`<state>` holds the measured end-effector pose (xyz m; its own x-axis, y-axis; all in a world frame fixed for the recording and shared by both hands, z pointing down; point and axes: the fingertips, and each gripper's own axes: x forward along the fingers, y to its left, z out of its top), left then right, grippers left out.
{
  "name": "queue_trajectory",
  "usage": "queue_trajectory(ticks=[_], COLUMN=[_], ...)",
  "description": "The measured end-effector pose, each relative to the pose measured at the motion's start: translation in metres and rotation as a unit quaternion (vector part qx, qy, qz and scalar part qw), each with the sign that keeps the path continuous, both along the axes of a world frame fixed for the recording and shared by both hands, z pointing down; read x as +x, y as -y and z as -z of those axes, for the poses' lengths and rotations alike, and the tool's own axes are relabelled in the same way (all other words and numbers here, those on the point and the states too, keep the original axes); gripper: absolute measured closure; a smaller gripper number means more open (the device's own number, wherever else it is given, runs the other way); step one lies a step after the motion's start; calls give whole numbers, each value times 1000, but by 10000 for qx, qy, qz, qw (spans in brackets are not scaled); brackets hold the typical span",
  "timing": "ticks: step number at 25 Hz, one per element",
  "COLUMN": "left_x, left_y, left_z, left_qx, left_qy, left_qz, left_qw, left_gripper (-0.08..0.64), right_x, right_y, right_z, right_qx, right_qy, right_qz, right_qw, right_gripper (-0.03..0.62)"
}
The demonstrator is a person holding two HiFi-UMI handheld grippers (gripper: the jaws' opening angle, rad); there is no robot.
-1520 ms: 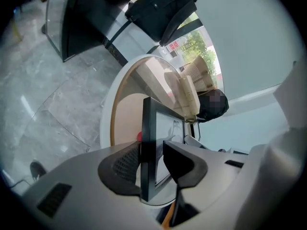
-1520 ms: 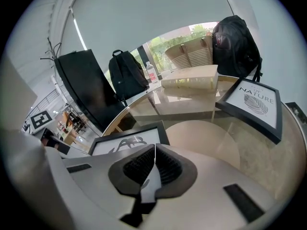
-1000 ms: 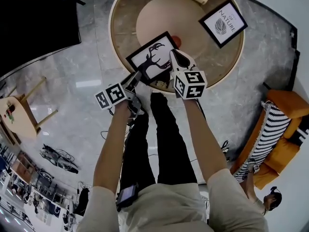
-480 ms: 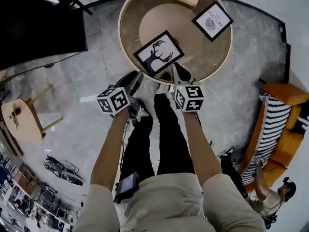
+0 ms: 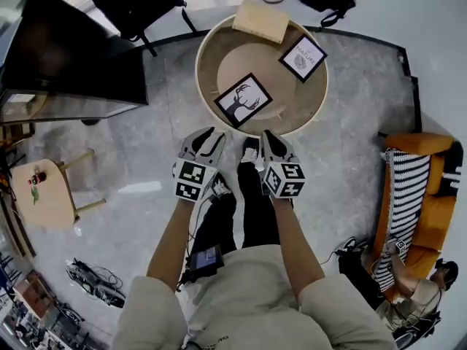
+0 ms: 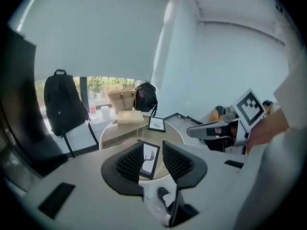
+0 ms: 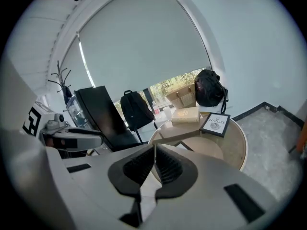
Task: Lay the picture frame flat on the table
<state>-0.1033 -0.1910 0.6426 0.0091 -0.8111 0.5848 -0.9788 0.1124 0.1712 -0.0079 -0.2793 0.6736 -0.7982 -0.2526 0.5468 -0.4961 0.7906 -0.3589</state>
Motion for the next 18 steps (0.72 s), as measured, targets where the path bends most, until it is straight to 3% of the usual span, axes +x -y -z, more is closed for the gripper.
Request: queue_trajectory(ticks=[2,7,12,18], left_x=[11,28,33,36], left_y=[-17,-51,-74,-93], left_z=[12,40,85,146], left_qx=[-140,-253,-297,15], left_qy=[381,408,698,870], left_qz=[-256,-401,-706,-584], left_qw=[9988,9980,9946,9945], left_gripper=[426,430,459,506], right_x=[14,42,62,80], right_y=[-21,-58,-81,-98], right_z=[17,48,83,114], right_qx=[31,64,251,189], right_qy=[59,95,-63,-17], right_qz=[46,81,156,38], right_qw=[10000,9999,9995,9998], right_gripper=[557,557,557,557])
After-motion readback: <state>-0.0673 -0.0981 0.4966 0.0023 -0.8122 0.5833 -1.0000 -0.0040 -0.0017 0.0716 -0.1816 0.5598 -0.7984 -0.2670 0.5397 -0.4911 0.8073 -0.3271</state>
